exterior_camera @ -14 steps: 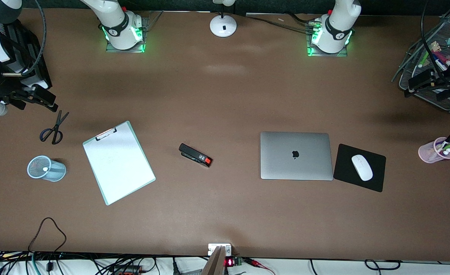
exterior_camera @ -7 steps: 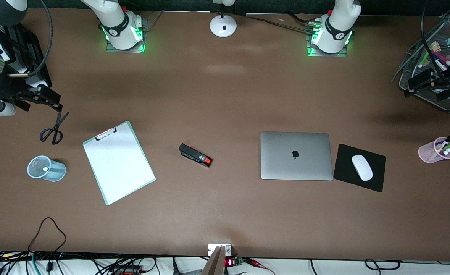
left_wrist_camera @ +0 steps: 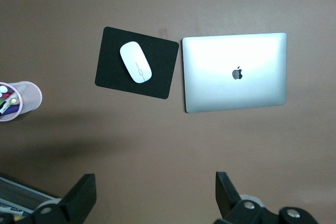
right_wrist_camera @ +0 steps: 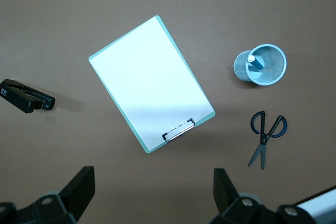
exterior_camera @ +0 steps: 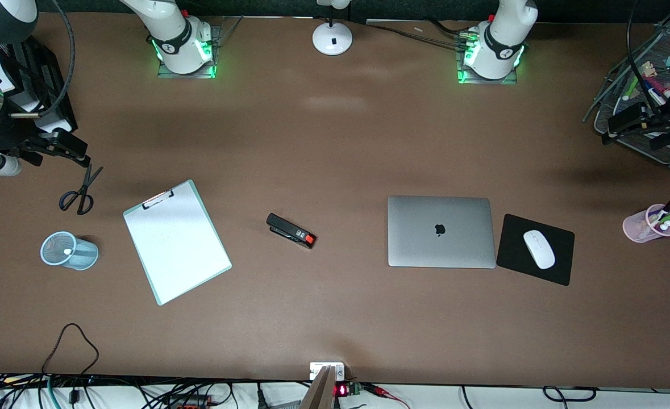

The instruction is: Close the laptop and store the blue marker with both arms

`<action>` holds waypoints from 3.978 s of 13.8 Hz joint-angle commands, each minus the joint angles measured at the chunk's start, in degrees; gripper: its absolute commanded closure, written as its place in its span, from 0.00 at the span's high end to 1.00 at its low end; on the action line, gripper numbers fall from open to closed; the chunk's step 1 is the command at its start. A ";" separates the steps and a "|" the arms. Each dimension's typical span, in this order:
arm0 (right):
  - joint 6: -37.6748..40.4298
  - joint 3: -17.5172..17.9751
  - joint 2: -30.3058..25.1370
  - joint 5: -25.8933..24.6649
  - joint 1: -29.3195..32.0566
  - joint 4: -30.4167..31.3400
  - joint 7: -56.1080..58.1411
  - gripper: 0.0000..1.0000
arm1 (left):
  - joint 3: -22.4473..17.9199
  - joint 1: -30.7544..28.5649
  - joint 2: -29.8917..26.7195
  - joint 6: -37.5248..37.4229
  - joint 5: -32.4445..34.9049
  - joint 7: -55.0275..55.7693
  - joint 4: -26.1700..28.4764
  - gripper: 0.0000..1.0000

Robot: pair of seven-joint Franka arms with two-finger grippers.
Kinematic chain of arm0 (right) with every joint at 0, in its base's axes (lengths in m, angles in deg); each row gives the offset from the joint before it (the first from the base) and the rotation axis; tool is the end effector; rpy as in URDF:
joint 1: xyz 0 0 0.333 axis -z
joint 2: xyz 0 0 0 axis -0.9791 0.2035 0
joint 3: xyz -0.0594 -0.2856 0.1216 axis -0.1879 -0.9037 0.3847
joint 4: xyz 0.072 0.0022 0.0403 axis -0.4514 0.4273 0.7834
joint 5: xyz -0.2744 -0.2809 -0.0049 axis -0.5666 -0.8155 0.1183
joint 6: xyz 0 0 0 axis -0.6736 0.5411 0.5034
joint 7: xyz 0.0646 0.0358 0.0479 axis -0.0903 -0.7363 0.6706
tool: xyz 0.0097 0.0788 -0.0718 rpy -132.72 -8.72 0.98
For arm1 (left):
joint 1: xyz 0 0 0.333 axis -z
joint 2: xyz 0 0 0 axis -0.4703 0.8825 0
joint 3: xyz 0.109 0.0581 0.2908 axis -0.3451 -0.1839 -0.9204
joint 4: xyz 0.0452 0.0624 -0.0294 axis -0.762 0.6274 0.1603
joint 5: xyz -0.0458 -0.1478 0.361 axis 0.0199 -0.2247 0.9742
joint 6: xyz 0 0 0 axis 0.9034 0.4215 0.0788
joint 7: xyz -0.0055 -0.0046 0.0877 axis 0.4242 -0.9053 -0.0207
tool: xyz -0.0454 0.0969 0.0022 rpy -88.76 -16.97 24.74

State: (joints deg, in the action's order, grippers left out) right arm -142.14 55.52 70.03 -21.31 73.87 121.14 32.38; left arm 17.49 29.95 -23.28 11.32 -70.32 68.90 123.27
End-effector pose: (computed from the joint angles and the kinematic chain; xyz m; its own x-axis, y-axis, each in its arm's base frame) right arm 0.5804 0.0197 0.5801 0.9987 -0.0225 0.0446 -0.0223 -0.9997 -0.0058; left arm 0.5507 0.0380 0.6044 0.9974 -0.0658 -0.0276 -0.0633 -0.9943 0.0860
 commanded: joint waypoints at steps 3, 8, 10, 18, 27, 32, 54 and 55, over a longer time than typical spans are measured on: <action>0.49 0.26 -1.51 1.09 0.70 0.25 2.30 1.00 | 0.03 0.04 0.71 -1.33 1.18 -0.14 -1.78 1.00; 0.49 0.35 -1.60 1.01 0.96 0.25 2.48 1.00 | 0.03 -0.05 0.71 -1.41 1.18 -0.31 -1.78 1.00; 0.49 0.35 -1.60 1.01 1.14 0.17 2.57 1.00 | 0.03 -0.05 0.71 -1.41 1.18 -0.40 -1.78 1.00; 2.25 0.79 -3.18 1.18 2.10 1.13 2.82 1.00 | 0.12 0.04 0.45 -2.02 1.44 -0.40 -1.70 1.00; 2.07 0.62 -2.22 1.53 2.63 1.05 5.82 1.00 | 0.21 0.22 0.97 -2.91 2.58 -0.49 -2.84 1.00; 2.33 0.35 -1.60 1.62 2.98 1.05 6.26 1.00 | 0.21 0.13 1.06 -2.91 2.49 -0.58 -2.93 1.00; 2.60 0.26 -3.80 0.04 2.54 2.28 6.00 1.00 | 5.57 -0.57 0.71 -2.91 5.83 3.82 -3.19 1.00; 2.60 0.35 -3.80 0.04 2.45 2.10 5.99 1.00 | 5.57 -0.57 0.79 -2.91 5.83 3.82 -3.19 1.00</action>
State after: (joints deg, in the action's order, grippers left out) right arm -138.79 55.51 67.50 -20.37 76.18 122.14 37.72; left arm 22.85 29.62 -23.21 9.89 -65.64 72.30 121.96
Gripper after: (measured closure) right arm 0.000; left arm 0.000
